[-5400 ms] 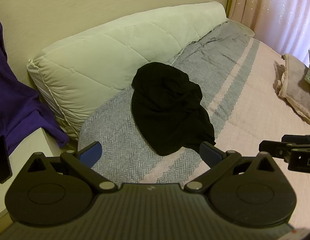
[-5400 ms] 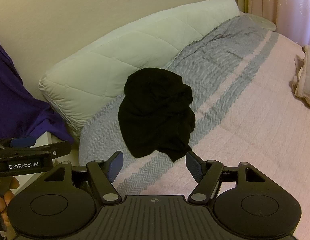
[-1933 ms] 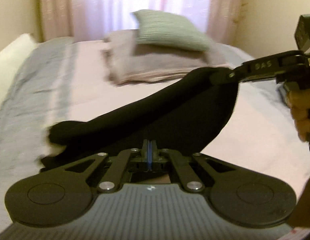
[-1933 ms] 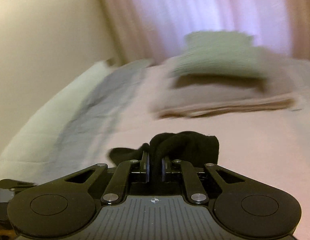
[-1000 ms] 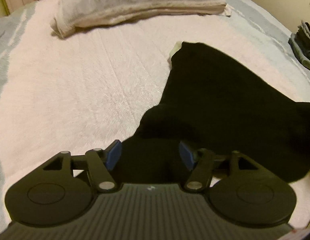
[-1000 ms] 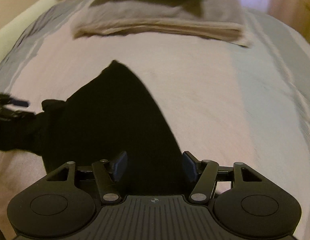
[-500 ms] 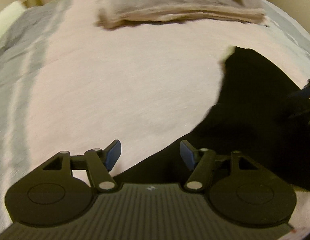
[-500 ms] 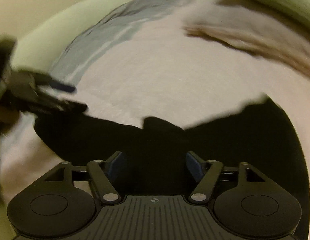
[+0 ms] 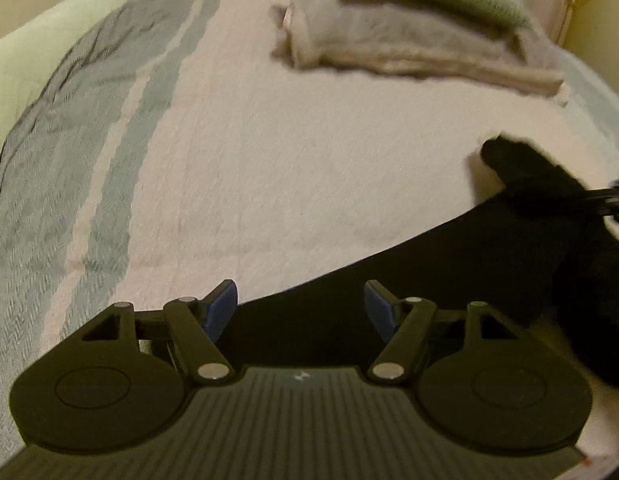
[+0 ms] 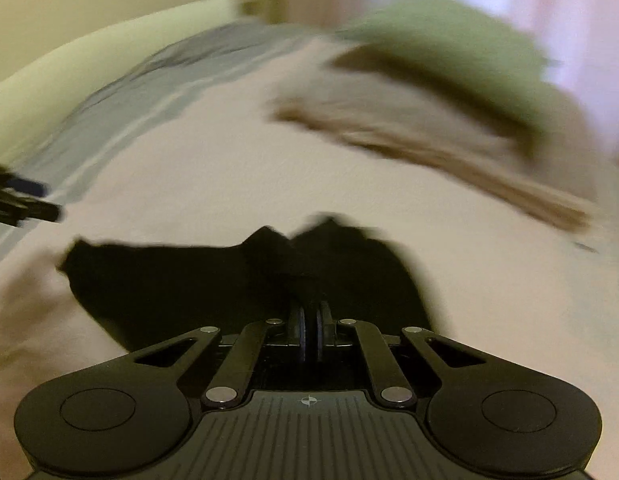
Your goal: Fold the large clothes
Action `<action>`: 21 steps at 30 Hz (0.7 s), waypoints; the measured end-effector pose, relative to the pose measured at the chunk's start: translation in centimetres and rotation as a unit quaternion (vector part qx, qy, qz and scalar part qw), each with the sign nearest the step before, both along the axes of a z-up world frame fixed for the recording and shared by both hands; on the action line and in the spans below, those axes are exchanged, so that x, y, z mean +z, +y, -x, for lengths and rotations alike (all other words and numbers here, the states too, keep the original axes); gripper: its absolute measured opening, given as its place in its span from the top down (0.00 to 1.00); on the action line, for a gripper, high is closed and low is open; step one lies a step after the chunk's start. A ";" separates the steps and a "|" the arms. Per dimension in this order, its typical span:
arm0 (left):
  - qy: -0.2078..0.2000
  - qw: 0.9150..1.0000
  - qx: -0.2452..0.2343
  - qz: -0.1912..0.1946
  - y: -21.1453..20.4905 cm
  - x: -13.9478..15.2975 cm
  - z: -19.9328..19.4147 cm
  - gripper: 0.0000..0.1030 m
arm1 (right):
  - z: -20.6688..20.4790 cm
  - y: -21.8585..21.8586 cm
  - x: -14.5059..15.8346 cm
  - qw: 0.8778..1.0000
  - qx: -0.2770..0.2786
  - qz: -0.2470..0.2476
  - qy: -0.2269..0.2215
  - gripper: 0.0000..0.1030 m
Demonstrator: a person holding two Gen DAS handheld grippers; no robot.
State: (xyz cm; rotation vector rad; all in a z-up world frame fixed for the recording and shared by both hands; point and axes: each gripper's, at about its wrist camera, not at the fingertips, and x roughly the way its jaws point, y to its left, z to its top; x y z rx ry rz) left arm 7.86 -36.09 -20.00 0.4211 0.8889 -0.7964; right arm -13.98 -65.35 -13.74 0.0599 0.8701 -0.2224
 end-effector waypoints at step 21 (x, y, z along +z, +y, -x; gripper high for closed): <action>0.068 0.975 -0.208 0.037 -23.6 -2.9 10.3 0.36 | 23.5 -28.6 -1.4 0.927 -0.362 0.018 0.095 0.94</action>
